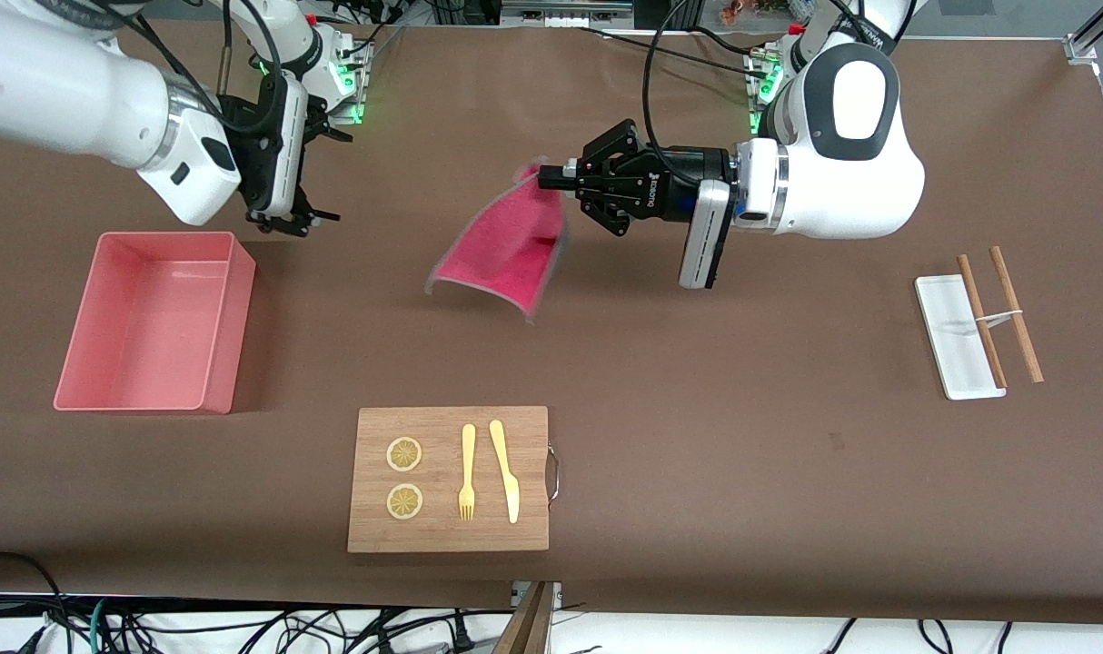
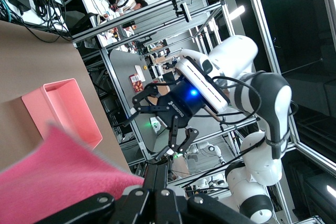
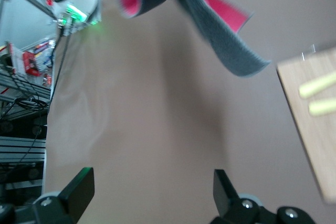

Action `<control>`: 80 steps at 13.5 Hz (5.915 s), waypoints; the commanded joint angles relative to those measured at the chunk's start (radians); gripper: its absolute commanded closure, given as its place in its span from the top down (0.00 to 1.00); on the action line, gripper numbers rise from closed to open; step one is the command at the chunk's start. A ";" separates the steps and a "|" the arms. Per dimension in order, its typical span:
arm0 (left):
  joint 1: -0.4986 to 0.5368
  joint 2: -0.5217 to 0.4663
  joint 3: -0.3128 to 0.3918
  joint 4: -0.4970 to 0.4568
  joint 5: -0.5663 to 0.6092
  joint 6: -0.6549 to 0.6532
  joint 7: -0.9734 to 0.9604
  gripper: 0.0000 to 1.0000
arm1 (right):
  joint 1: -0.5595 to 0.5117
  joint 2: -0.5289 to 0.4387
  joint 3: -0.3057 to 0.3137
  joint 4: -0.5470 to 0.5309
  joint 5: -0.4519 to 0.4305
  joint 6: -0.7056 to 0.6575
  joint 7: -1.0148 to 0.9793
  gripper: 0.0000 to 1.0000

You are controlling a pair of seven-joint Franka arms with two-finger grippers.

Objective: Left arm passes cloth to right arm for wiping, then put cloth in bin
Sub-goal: 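Carry the cloth toward the right gripper while the right gripper approaches, then grasp the cloth with the right gripper and open the left gripper, then lower the cloth with the right gripper while the left gripper withdraws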

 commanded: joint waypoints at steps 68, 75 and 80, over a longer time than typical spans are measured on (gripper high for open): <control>0.256 -0.044 0.025 0.005 1.320 -0.218 -0.027 1.00 | 0.080 0.200 -0.139 -0.052 -0.213 0.178 -0.129 0.00; 0.075 -0.248 0.383 -0.095 1.508 -0.220 -0.305 1.00 | -0.006 0.275 -0.161 -0.114 -0.400 0.265 -0.128 0.00; -0.034 -0.314 0.565 -0.156 1.603 -0.269 -0.749 1.00 | 0.006 0.357 -0.183 -0.169 -0.462 0.402 0.004 0.00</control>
